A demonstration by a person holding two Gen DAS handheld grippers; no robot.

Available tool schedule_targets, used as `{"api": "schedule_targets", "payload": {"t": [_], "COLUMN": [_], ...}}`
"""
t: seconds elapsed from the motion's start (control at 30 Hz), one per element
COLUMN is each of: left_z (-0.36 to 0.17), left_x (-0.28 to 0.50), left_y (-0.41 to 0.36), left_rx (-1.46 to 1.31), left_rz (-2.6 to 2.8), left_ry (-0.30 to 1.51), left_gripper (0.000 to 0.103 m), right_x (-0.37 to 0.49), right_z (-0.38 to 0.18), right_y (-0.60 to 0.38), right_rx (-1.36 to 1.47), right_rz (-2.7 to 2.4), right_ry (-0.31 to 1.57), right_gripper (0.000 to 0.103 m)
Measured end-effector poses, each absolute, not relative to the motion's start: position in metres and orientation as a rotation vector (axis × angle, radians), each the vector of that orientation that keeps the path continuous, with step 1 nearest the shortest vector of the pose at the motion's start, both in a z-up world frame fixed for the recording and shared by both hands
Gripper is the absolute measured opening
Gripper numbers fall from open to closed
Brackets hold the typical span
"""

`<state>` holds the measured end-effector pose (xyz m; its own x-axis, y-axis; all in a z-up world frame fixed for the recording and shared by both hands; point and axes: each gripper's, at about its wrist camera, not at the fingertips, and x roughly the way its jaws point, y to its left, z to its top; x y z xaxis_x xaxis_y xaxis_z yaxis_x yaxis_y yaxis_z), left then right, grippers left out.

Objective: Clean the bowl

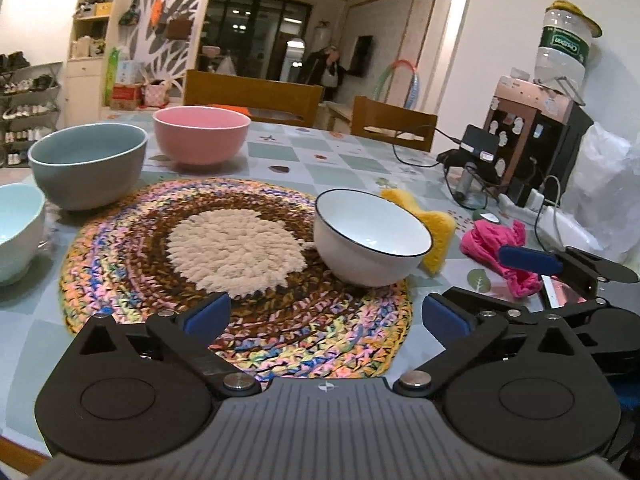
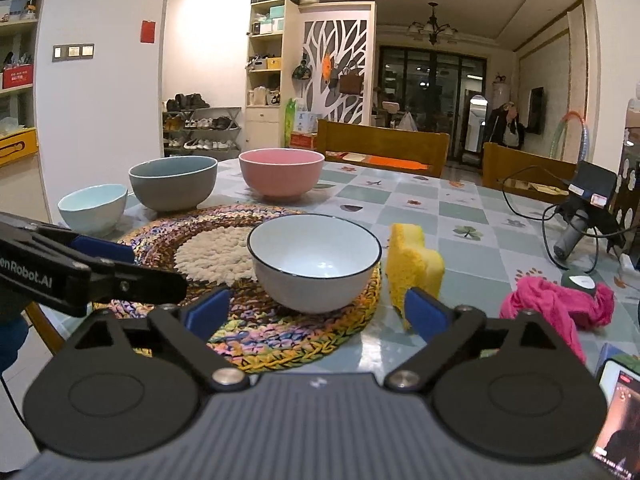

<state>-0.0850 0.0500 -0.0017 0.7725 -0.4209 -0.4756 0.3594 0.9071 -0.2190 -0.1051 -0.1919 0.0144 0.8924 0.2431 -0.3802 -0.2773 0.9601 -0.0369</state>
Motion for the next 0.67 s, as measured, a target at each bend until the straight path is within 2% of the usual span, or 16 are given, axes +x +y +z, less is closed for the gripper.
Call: {"api": "schedule_targets", "payload": {"t": [0.67], "left_z": [0.002], "left_x": [-0.096], "left_y": [0.055], "left_rx": [-0.075], "left_rz": [-0.309], "left_ry": [0.562], "left_gripper": [0.103], "right_x": [-0.12], "right_z": [0.015], "right_y": [-0.183], "right_rx": [-0.096], "right_rz": [0.223], "right_ry": [0.372], "right_gripper": [0.099]}}
